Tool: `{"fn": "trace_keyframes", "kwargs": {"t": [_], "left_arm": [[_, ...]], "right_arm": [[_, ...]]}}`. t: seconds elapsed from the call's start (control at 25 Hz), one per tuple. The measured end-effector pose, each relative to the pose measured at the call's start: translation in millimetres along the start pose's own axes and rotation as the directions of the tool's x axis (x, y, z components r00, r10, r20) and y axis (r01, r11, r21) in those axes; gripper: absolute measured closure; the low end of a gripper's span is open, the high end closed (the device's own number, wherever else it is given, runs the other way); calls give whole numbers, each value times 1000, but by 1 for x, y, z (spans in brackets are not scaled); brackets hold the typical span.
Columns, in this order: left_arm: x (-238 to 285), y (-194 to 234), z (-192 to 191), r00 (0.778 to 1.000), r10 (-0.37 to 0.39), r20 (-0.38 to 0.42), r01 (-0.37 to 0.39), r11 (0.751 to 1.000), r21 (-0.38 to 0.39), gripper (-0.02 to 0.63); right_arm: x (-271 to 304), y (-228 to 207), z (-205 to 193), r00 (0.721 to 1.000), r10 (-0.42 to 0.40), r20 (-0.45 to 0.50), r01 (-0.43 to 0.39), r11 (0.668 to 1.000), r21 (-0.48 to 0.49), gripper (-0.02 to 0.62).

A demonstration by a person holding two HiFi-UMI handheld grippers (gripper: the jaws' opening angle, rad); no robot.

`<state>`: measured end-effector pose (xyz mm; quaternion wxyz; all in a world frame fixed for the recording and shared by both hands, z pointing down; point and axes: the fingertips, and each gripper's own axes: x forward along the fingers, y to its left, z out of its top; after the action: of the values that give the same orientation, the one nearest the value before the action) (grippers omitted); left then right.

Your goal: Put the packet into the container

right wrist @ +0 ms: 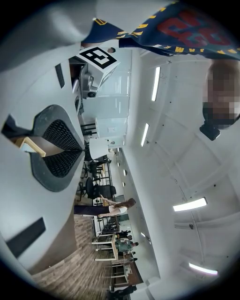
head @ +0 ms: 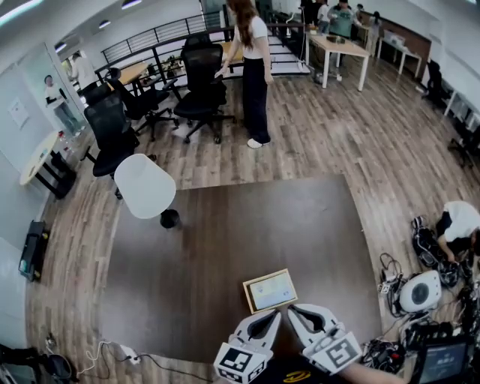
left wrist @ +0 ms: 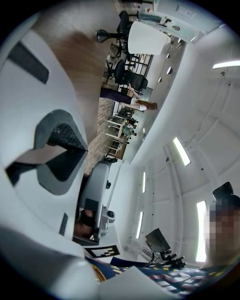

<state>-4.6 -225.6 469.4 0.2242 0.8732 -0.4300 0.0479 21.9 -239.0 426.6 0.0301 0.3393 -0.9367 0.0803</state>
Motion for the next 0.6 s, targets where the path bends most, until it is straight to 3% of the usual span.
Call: {"fn": "trace_keyframes", "kwargs": {"t": [0.44,0.6], "left_arm": [[-4,0,10,999,2,48,-3,1000,29,607],[-6,-2,16,1000,6,21,-6,1000,22,607]], "right_arm": [[-1,4,3,1000,5,-15,-4,1000,8,586],[0,1,9,1000,-6,-14,6,1000,21,586]]}}
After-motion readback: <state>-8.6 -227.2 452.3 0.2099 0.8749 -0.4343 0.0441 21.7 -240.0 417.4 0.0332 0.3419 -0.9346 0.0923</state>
